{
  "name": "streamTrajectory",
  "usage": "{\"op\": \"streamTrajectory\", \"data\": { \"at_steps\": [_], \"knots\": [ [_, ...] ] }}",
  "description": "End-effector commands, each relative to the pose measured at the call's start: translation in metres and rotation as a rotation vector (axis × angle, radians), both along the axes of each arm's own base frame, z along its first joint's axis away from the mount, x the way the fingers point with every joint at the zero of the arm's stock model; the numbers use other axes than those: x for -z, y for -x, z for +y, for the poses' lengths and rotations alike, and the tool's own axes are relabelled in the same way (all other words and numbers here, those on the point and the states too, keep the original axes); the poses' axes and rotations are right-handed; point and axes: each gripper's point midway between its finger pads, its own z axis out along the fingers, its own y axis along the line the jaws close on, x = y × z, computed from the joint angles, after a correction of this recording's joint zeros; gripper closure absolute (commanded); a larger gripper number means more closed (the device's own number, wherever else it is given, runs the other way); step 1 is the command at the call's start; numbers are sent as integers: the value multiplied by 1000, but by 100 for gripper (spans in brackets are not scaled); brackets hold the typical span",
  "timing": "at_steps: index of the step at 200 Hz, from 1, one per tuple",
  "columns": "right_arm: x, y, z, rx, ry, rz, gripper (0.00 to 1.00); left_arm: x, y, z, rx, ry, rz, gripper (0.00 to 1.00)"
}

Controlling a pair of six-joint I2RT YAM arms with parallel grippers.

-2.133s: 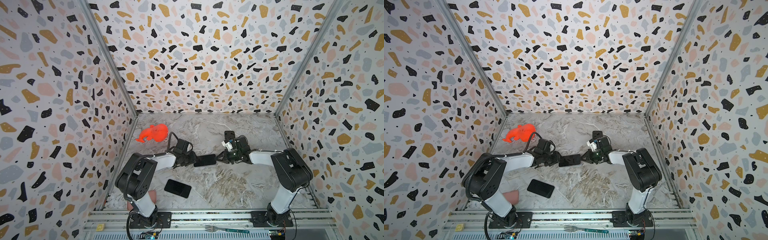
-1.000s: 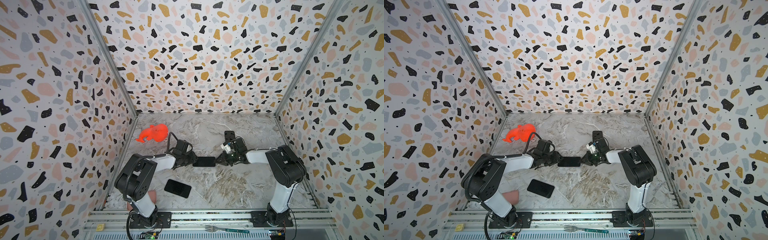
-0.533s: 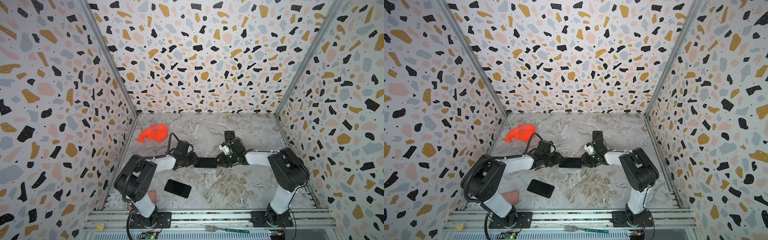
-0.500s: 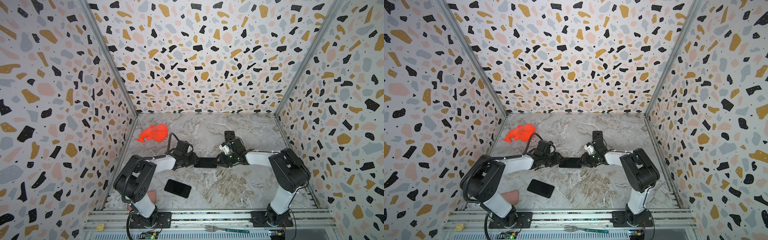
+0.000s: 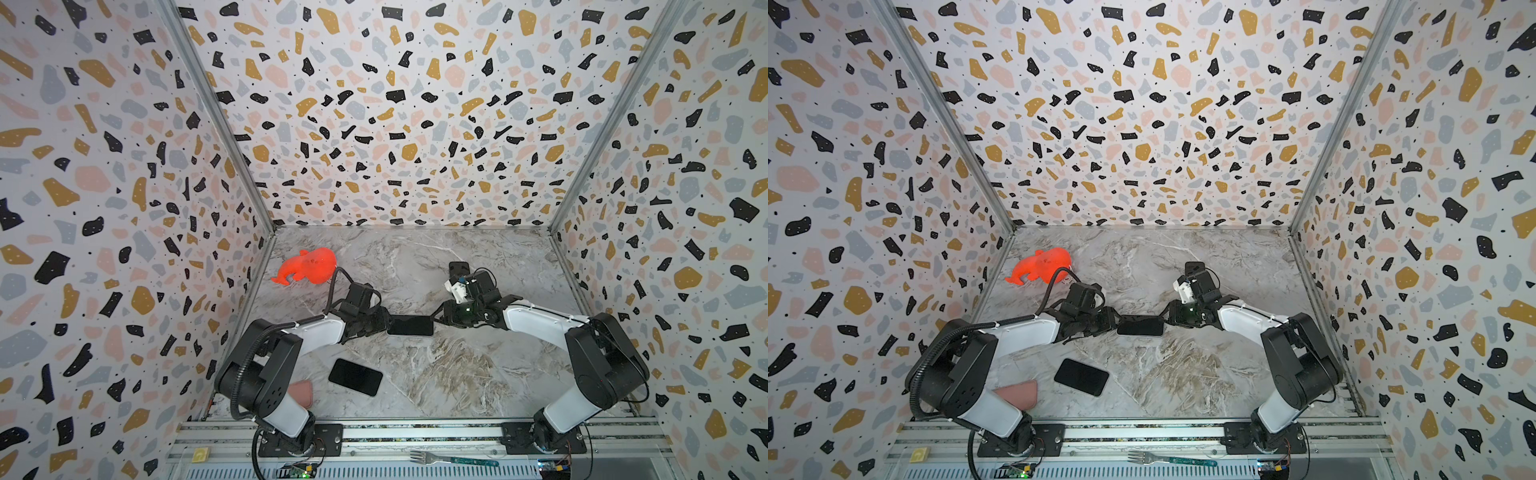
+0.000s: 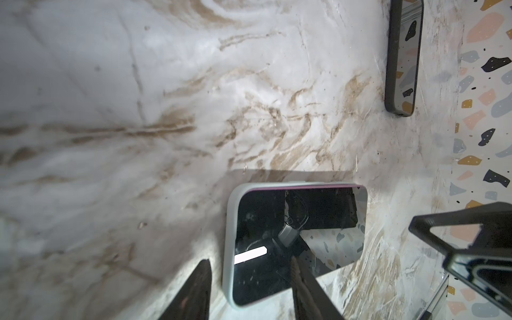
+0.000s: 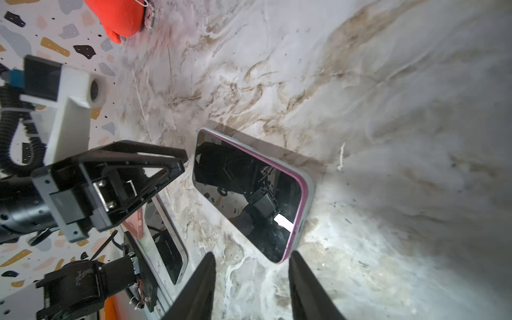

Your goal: Put the phone into the phone case

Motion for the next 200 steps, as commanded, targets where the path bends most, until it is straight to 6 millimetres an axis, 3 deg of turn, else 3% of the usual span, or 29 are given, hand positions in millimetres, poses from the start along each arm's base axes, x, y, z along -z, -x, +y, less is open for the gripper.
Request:
{"op": "streamTrajectory", "data": {
  "at_steps": [1, 45, 70, 130, 200],
  "knots": [
    [-9, -18, 4, -24, 51, -119, 54, 3, 16, 1, 16, 9, 23, 52],
    [0, -42, 19, -63, 101, -200, 54, -7, 33, -18, 40, 57, 15, 51],
    [11, -49, 28, -104, 124, -198, 53, 0, 34, -20, 44, 54, 27, 51],
    [34, -38, 40, -180, 118, -133, 51, 11, 29, -26, 48, 64, 41, 51],
    [32, -15, 35, -202, 112, -95, 53, 17, 23, -30, 53, 58, 45, 51]
  ]
}}
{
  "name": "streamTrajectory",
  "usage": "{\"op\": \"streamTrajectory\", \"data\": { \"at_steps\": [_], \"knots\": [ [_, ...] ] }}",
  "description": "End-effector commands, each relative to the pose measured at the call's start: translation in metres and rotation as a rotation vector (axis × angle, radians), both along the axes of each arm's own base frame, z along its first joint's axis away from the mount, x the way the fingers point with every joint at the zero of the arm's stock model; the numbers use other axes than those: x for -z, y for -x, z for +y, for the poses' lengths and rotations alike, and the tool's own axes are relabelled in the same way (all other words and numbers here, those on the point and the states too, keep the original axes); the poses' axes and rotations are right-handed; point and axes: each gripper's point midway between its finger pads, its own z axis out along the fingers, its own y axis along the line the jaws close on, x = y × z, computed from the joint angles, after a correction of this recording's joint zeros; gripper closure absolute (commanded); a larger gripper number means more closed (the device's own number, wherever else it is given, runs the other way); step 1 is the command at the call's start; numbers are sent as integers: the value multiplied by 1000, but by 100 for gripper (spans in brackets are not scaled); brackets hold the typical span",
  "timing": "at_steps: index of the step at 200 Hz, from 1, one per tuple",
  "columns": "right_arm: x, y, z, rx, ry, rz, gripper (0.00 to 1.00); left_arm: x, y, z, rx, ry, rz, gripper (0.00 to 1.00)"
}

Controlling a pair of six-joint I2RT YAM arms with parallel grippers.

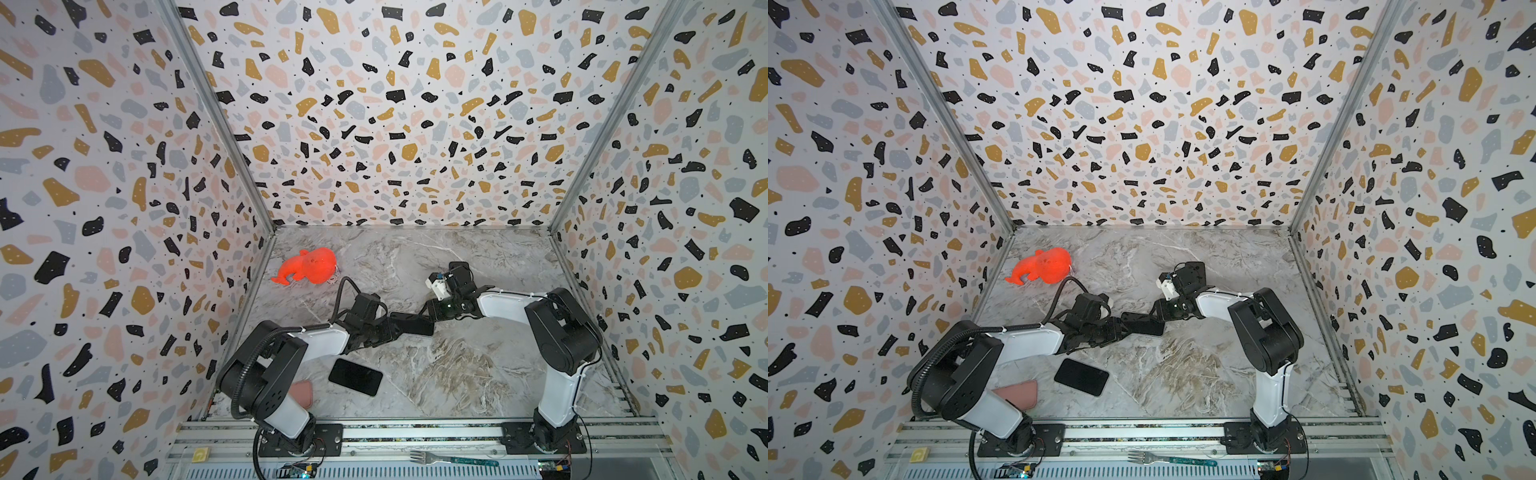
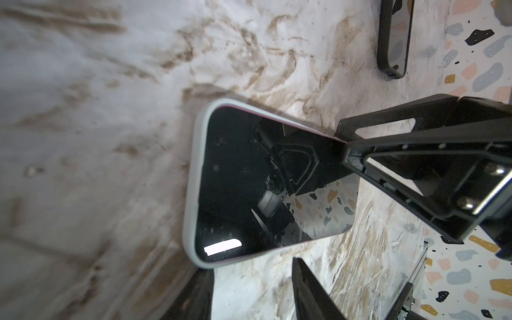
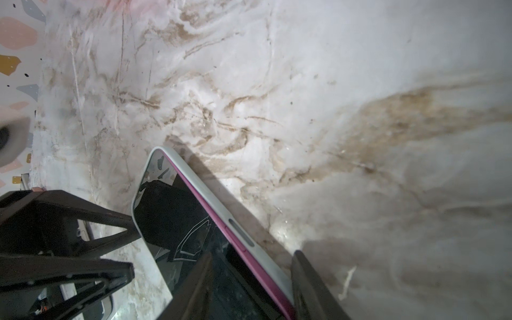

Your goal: Put the phone into the phone case

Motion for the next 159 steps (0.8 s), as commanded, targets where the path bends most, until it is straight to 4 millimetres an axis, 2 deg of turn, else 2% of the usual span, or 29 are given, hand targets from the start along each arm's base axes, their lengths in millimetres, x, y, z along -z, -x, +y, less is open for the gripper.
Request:
{"op": "streamTrajectory", "data": {
  "at_steps": [1, 60, 111, 159],
  "knots": [
    [-13, 19, 1, -36, -13, 18, 53, 6, -2, -3, 8, -11, 11, 51],
    [-14, 44, -5, -34, -24, 46, 55, 13, -12, -12, 18, -12, 23, 54],
    [-16, 69, -2, -40, -38, 70, 57, 13, -17, -22, 32, -8, 17, 57],
    [-9, 88, -4, 15, -83, 126, 59, 17, -19, -30, 46, -2, 21, 66]
  ]
}}
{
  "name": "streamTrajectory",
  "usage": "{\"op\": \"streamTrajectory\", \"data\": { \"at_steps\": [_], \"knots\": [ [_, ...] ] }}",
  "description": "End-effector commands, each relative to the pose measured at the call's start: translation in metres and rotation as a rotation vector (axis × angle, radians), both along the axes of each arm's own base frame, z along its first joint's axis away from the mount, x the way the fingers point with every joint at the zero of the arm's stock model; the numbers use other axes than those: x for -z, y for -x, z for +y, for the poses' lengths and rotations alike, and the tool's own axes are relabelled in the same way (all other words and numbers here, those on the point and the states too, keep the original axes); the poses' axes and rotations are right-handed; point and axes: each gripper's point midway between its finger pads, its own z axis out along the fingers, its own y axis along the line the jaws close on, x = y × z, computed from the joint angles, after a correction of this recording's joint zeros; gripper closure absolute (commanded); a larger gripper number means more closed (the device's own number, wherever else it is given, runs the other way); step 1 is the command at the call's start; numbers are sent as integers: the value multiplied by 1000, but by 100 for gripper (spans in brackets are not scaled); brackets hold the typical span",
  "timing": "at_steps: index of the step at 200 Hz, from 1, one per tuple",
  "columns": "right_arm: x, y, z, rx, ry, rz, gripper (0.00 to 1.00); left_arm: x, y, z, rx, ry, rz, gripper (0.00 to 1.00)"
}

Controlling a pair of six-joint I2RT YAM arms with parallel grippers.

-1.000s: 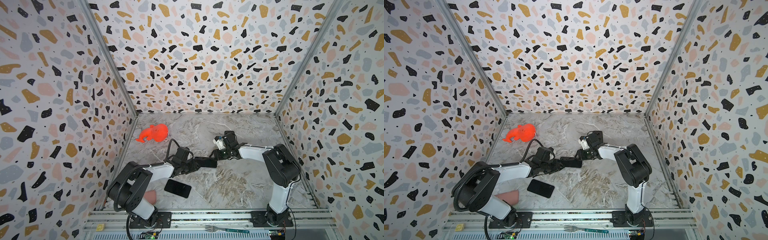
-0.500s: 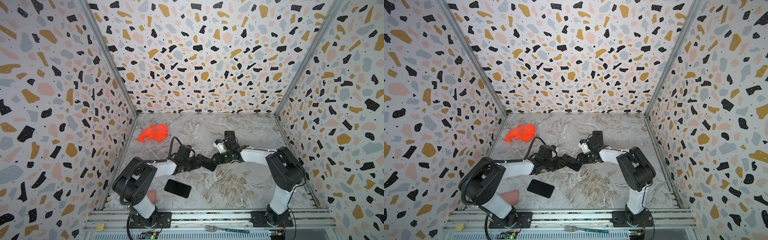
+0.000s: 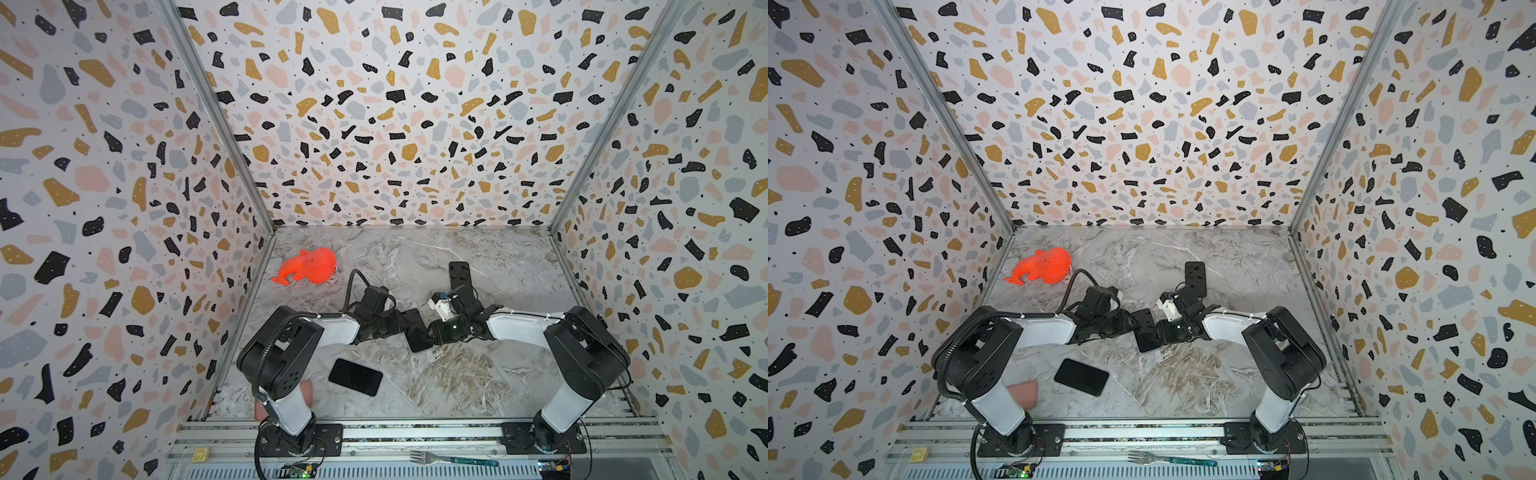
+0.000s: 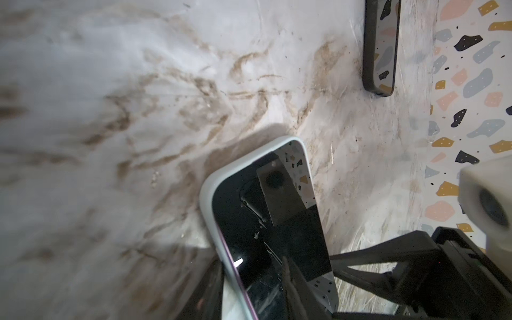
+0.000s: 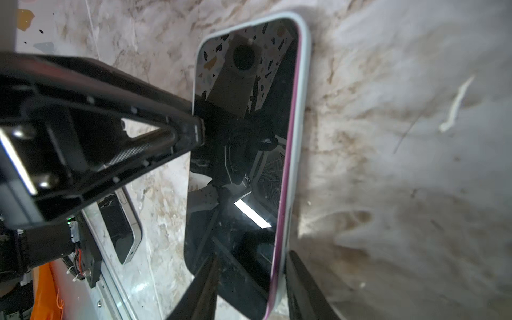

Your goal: Put the phone into the phone case

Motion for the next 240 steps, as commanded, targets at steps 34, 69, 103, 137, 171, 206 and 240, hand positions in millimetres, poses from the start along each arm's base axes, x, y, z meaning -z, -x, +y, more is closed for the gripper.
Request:
{"op": "streamTrajectory", "data": {
  "at_steps": [34, 69, 103, 137, 171, 206, 240],
  "knots": [
    [-10, 9, 2, 58, -57, 15, 59, 15, 6, -5, 27, -32, 40, 71],
    [-17, 8, -7, 92, -37, -25, 59, 7, 19, 1, 64, -77, 67, 70],
    [-22, 8, -12, 108, -41, -50, 59, 0, 41, 1, 96, -110, 97, 66],
    [-25, 10, -14, 112, -41, -63, 58, 0, 54, 0, 98, -109, 117, 65],
    [-25, 13, -12, 105, -51, -56, 58, 4, 58, -1, 96, -115, 126, 65],
    [-24, 18, -6, 89, -61, -48, 58, 14, 61, 4, 90, -135, 139, 69],
    [-22, 19, -2, 81, -64, -43, 57, 22, 64, 6, 88, -145, 150, 74]
  ]
}}
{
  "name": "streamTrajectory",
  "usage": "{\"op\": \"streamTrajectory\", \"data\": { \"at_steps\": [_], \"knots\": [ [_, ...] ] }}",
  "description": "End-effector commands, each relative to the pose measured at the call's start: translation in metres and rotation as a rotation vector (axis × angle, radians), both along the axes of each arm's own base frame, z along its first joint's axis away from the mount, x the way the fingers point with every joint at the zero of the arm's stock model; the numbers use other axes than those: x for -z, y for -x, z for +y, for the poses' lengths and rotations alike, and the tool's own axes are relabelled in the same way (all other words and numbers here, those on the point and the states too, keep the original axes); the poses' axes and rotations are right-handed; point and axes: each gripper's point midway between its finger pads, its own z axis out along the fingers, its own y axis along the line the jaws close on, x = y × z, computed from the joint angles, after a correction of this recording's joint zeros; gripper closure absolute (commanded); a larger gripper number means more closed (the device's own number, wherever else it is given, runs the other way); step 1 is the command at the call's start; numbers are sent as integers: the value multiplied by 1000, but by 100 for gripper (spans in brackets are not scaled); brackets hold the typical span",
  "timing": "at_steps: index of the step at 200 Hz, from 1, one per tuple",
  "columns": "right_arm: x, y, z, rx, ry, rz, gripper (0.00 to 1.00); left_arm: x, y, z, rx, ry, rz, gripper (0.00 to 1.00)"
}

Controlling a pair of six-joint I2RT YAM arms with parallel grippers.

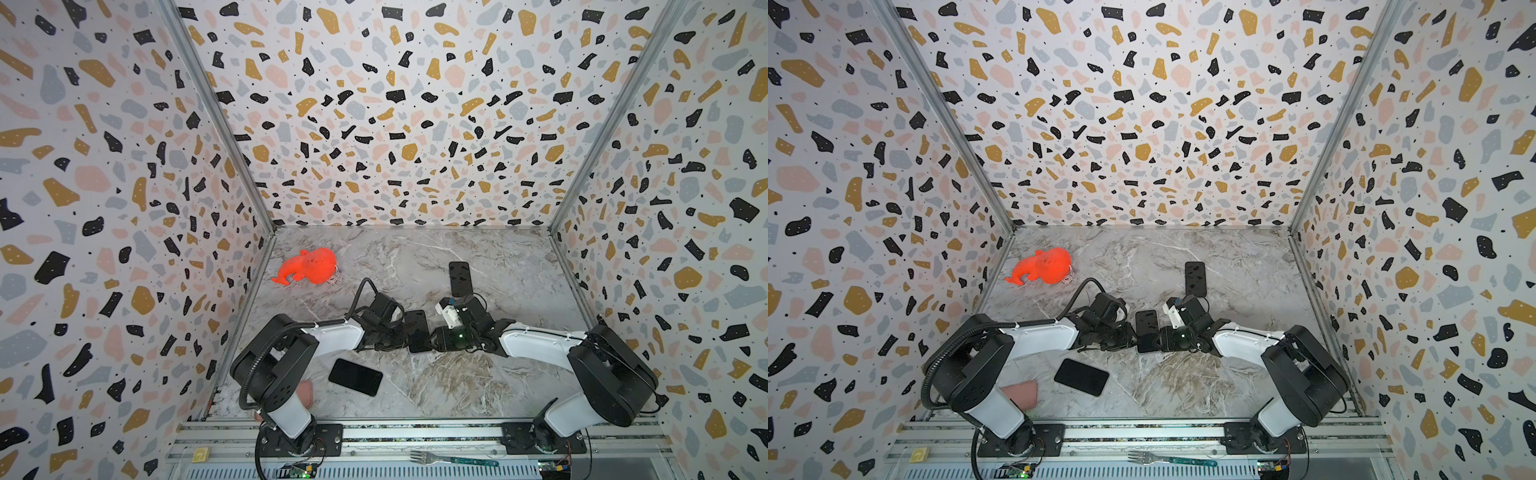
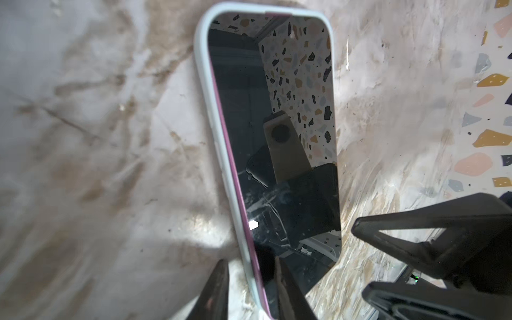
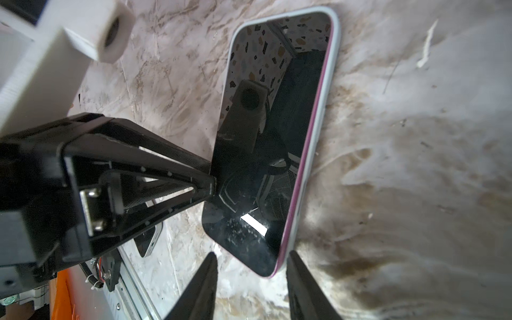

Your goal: Put the phone into the phone case

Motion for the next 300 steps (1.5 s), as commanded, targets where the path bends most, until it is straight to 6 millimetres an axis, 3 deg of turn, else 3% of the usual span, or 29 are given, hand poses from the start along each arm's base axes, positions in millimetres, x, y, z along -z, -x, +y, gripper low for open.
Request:
{"op": "streamTrajectory", "data": {
  "at_steps": [1, 146, 263, 300],
  "knots": [
    [-4, 0, 5, -6, -18, -8, 57, 20, 11, 12, -13, -56, 41, 74],
    [13, 5, 10, -21, 12, 23, 57, 52, 25, 23, -10, -93, 82, 87],
    [17, 6, 14, -25, 9, 30, 59, 66, 30, 27, -14, -107, 103, 95],
    [13, 6, 14, -26, 4, 22, 59, 62, 29, 27, -10, -109, 94, 95]
  ]
}}
